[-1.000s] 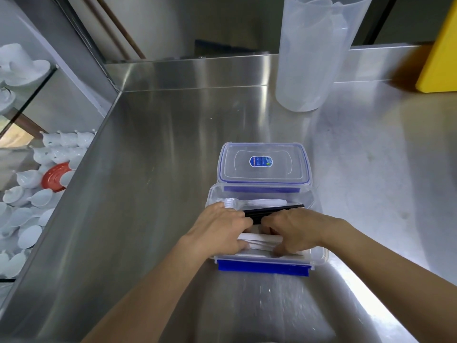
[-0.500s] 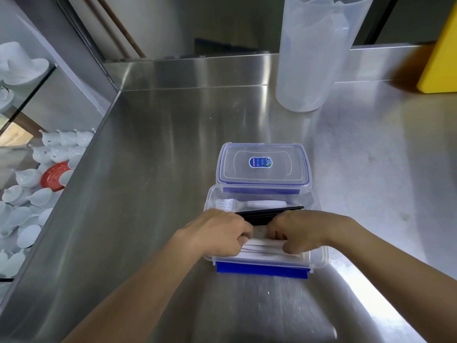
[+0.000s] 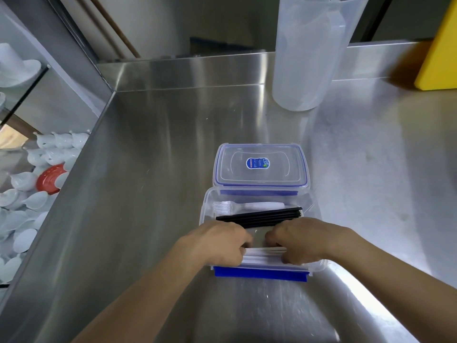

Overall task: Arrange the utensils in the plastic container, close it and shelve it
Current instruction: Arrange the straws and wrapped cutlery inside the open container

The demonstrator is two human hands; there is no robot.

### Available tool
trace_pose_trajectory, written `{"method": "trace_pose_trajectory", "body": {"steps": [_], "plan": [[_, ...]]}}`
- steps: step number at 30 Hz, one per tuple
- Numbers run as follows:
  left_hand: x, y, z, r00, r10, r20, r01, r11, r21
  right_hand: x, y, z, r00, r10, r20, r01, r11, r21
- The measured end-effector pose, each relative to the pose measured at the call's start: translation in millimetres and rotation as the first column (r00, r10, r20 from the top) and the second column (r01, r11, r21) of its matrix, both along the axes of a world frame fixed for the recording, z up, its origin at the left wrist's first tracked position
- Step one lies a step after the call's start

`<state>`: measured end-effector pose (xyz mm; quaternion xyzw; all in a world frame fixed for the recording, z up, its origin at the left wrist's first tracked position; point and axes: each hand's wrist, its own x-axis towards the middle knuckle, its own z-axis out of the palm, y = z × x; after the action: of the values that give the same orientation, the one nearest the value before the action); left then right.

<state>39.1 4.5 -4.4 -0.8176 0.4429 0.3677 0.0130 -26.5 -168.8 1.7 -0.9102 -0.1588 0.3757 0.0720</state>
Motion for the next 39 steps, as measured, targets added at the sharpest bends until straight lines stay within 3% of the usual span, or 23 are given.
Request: {"method": "trace_pose_trajectory", "body": {"steps": [5, 11, 16, 28, 31, 34, 37, 39], "plan": [[1, 3, 1, 0.998, 0.008, 0.067, -0.003, 0.997, -0.075, -2, -5, 1, 0.996, -0.002, 0.091, 0.006, 0.999, -0.036], [-1, 3, 1, 0.998, 0.003, 0.063, -0.001, 1.000, -0.024, -2, -5, -7, 0.986, -0.015, 0.166, 0.020, 0.999, -0.033], [-1, 2, 2, 0.991, -0.009, 0.132, 0.019, 0.997, -0.077, -1, -1, -8, 0.987, -0.041, 0.153, 0.043, 0.999, -0.012], [1, 0, 0, 0.990, 0.005, 0.138, 0.005, 0.997, -0.072, -1, 1, -1, 0.996, -0.069, 0.061, 0.066, 0.997, 0.039], [1, 0, 0, 0.981, 0.002, 0.193, 0.025, 0.990, -0.139, 0, 1, 2, 0.970, -0.076, 0.233, 0.078, 0.997, 0.000], [3, -2, 2, 0.951, 0.054, 0.306, 0.033, 0.962, -0.272, 1, 3, 7, 0.824, -0.015, 0.566, 0.066, 0.995, -0.070], [3, -4, 1, 0.899, 0.080, 0.431, 0.060, 0.951, -0.302, 1, 2, 10, 0.745, -0.025, 0.667, 0.124, 0.987, -0.101], [2, -6, 0, 0.871, 0.101, 0.480, 0.044, 0.959, -0.281, 1, 2, 6, 0.757, -0.055, 0.652, 0.186, 0.973, -0.134]]}}
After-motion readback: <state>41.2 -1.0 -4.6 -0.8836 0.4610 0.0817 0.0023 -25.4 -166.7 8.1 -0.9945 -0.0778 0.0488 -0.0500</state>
